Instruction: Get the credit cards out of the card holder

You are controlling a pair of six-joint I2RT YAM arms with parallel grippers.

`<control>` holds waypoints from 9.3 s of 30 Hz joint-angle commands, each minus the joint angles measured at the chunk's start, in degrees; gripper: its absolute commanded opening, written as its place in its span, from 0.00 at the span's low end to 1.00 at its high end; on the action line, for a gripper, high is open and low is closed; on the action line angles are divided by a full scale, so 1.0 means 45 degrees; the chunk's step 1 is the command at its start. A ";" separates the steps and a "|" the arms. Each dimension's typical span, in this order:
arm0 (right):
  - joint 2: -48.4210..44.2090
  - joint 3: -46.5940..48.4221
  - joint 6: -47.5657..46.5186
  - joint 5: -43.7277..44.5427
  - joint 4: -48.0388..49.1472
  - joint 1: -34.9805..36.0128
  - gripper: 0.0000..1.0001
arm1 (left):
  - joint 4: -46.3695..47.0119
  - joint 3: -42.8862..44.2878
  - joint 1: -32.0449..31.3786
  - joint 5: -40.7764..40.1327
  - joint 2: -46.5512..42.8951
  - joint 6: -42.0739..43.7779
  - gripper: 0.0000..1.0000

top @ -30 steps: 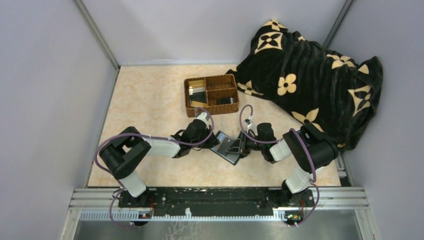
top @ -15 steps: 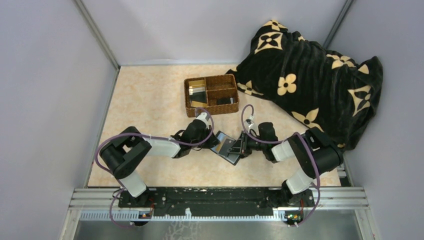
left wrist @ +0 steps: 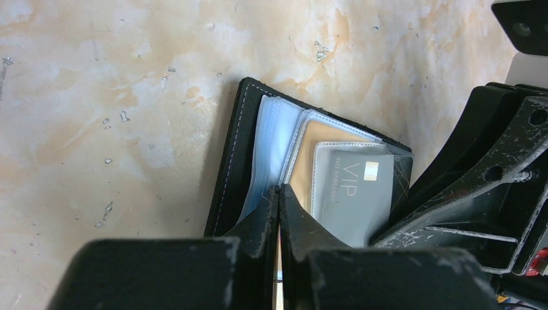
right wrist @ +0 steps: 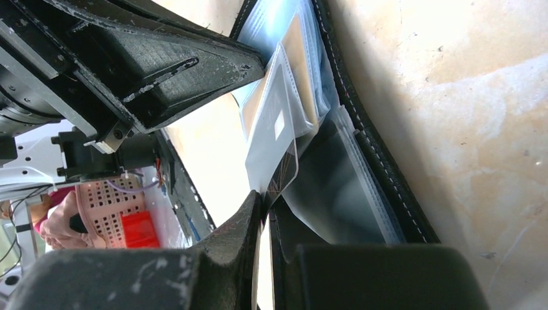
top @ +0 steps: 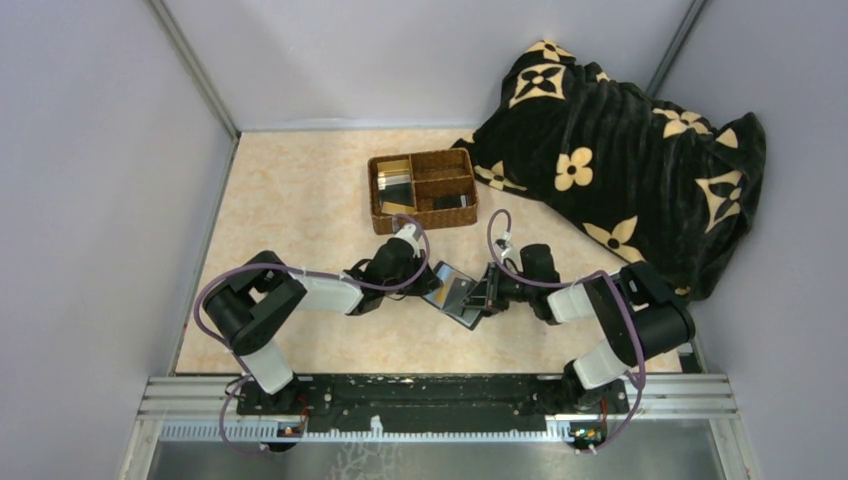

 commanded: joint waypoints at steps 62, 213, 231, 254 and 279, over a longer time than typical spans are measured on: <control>0.0436 0.2788 -0.2278 0.0403 -0.2595 -0.0436 0.00 | -0.4236 0.0700 -0.0020 0.0078 -0.0354 0.0878 0.05; -0.2062 0.2065 0.2325 -0.1341 0.3074 -0.0416 0.00 | 1.4495 -0.3169 0.4082 0.8852 0.0307 -0.5164 0.59; -0.1368 0.2670 0.1987 -0.1013 0.2484 0.0510 0.00 | 1.6023 -0.3360 0.4081 0.8968 0.1270 -0.5464 0.44; -0.0941 0.2733 0.1835 -0.0551 0.2371 0.0702 0.00 | 1.6937 -0.3657 0.4059 0.9241 0.1451 -0.5697 0.00; -0.1282 0.3641 0.1142 0.0113 0.1211 0.0702 0.02 | 1.7162 -0.4486 0.2951 0.8488 0.1570 -0.5354 0.00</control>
